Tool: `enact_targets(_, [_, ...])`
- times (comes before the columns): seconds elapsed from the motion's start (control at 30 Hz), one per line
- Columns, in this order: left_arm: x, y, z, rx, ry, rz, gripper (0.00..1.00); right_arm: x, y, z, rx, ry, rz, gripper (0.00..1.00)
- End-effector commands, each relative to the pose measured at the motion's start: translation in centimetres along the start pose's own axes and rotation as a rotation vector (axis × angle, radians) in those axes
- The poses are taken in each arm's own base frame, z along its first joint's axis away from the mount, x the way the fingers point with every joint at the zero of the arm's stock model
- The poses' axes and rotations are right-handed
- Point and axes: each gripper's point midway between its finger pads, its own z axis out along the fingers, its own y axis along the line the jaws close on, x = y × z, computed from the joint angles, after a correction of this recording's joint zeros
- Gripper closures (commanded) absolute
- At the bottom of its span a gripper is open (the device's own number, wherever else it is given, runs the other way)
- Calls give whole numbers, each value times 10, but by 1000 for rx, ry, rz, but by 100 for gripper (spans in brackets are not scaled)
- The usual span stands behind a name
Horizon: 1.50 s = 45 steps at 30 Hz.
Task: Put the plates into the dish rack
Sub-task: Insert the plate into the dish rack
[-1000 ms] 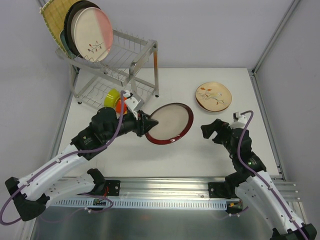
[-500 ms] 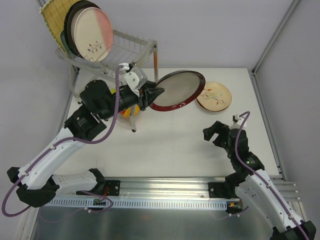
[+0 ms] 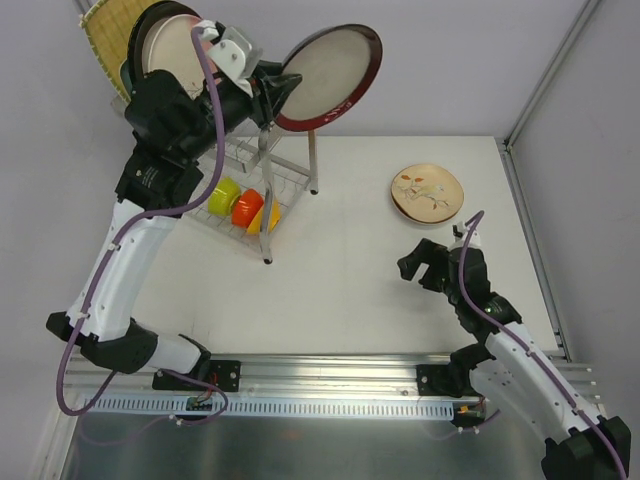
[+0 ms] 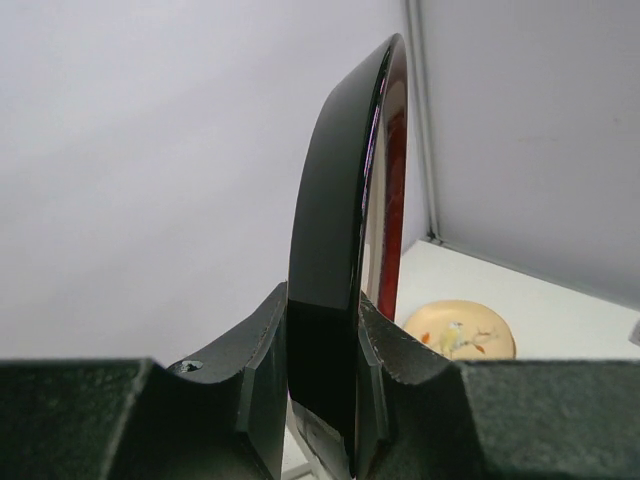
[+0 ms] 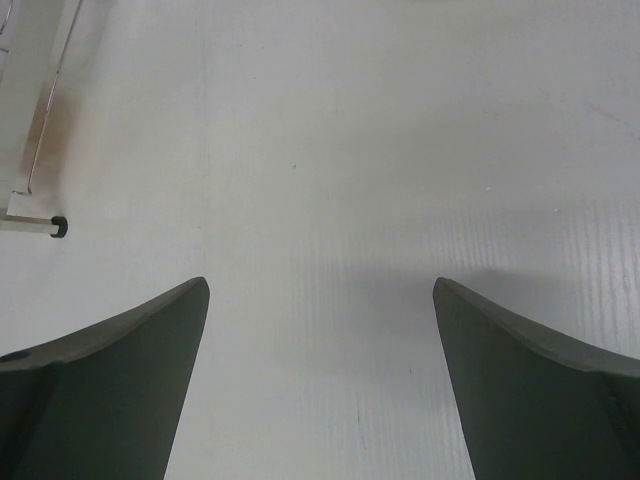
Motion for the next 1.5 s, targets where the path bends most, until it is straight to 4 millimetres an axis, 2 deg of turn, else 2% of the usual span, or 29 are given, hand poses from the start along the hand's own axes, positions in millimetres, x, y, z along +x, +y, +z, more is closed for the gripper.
enact_targets(0.0, [-127,16,-32,-43,-348,132,100,-17,18,0,-59,-23,-23,1])
enact_targets(0.1, [-135,40,-37,-112,-355,170,100,-14,22,3,-72,1,-25,0])
enact_targets(0.23, [-134,68,-45,-183,-337,204,100,-13,24,8,-80,19,-32,1])
enact_targets(0.43, [-120,108,-57,-286,-282,249,100,-15,31,10,-104,38,-67,0])
enact_targets(0.7, [-87,158,-75,-424,-182,272,100,-16,43,17,-140,72,-80,0])
enact_targets(1.03, [-51,204,-92,-522,-73,327,100,-18,51,20,-168,94,-103,0])
enact_targets(1.47, [-17,241,-89,-561,12,372,100,-16,55,25,-185,126,-122,0])
